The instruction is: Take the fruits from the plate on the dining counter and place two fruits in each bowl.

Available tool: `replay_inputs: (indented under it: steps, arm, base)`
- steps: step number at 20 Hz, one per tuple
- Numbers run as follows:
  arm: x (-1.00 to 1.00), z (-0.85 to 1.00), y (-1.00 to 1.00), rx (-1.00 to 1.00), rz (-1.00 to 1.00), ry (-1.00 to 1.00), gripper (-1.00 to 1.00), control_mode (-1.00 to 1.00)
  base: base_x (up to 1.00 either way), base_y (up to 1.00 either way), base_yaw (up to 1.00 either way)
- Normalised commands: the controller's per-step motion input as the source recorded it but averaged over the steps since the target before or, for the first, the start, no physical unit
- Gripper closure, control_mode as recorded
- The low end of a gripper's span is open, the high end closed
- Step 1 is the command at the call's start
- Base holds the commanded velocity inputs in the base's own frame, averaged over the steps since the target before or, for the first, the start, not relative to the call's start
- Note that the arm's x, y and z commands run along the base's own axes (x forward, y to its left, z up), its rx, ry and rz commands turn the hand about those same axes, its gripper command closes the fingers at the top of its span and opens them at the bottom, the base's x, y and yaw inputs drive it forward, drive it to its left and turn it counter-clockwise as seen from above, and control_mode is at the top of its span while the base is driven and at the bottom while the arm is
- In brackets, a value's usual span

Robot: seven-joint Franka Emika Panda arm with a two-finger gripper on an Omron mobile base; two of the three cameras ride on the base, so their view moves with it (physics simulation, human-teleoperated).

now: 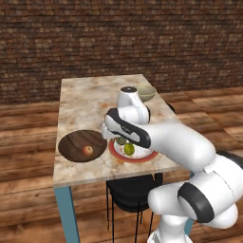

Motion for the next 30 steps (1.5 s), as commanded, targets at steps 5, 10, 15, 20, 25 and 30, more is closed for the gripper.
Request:
replay_inputs:
  steps: [5,10,15,20,25,30]
  arm:
    - [0.42,-0.10,-0.98,0.09,0.00,0.00,-1.00,-1.00]
    - [0.46,-0.40,-0.41,0.01,0.00,0.00,-1.00,-1.00]
    - [0.32,-0.31,0.07,0.00,-0.01,0.00,-1.00,-1.00]
    - [0.27,-0.21,0.29,0.00,-0.01,0.04,-1.00,-1.00]
    - [0.05,-0.34,0.00,0.00,0.00,0.00,-1.00,-1.00]
    - [0.00,-0.35,0.00,0.00,0.00,0.04,-1.00,-1.00]
  base:
    - [0.00,0.00,0.00]
    - [0.00,0.00,0.00]
    - [0.00,0.00,0.00]
    - [0.00,0.00,0.00]
    - [0.00,0.00,0.00]
    - [0.00,0.00,0.00]
